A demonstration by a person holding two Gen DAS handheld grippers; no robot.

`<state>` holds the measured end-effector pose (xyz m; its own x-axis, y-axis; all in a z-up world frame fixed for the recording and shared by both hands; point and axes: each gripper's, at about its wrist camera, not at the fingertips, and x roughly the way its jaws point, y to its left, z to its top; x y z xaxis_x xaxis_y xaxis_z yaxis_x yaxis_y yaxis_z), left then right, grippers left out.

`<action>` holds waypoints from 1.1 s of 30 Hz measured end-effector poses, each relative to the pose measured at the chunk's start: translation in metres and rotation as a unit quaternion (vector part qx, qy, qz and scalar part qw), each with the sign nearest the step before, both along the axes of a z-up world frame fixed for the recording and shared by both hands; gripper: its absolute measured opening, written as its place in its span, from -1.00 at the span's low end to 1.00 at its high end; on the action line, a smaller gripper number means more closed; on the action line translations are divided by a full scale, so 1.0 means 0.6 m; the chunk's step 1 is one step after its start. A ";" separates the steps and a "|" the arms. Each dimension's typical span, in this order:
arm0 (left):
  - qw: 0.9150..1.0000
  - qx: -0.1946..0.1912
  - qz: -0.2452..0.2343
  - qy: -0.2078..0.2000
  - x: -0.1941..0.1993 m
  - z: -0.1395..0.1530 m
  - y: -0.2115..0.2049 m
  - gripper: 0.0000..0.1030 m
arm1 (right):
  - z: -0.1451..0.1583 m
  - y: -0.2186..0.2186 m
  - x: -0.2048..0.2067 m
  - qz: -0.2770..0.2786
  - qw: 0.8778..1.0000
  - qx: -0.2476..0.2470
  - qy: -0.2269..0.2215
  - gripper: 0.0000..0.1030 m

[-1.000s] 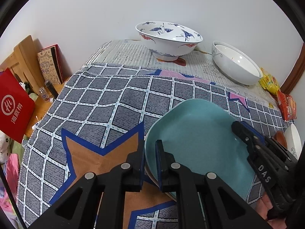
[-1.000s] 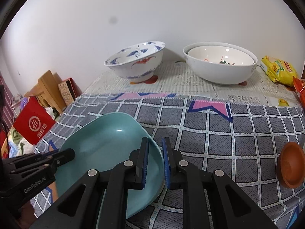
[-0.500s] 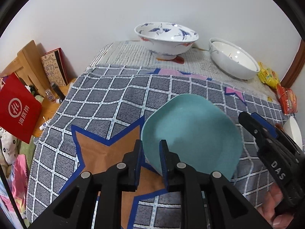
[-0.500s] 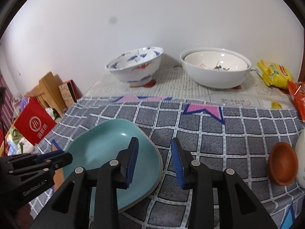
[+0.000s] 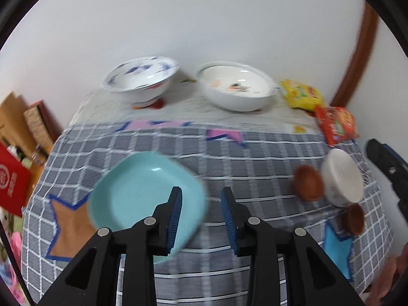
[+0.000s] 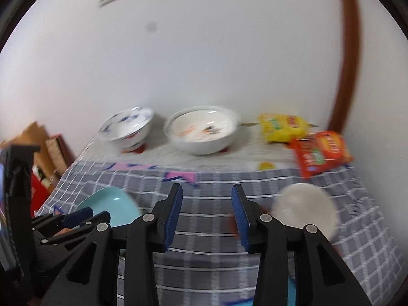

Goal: Organize plates and bowls
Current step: 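Grasp a small brown bowl rim with the right gripper while the left gripper grasps the other brown bowl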

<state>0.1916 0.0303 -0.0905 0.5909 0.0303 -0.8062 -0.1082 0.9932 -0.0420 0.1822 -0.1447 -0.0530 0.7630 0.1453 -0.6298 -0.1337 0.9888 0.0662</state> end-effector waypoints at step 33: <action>0.989 0.019 -0.133 0.059 0.172 -0.117 -0.205 0.00 | -0.227 -0.332 -0.050 -0.171 0.969 0.089 0.153 -0.08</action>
<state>0.2946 -0.0927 -0.1608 0.4842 -0.0814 -0.8711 0.1543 0.9880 -0.0065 0.1524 -0.3441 -0.1889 0.5671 0.0440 -0.8225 0.2522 0.9414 0.2242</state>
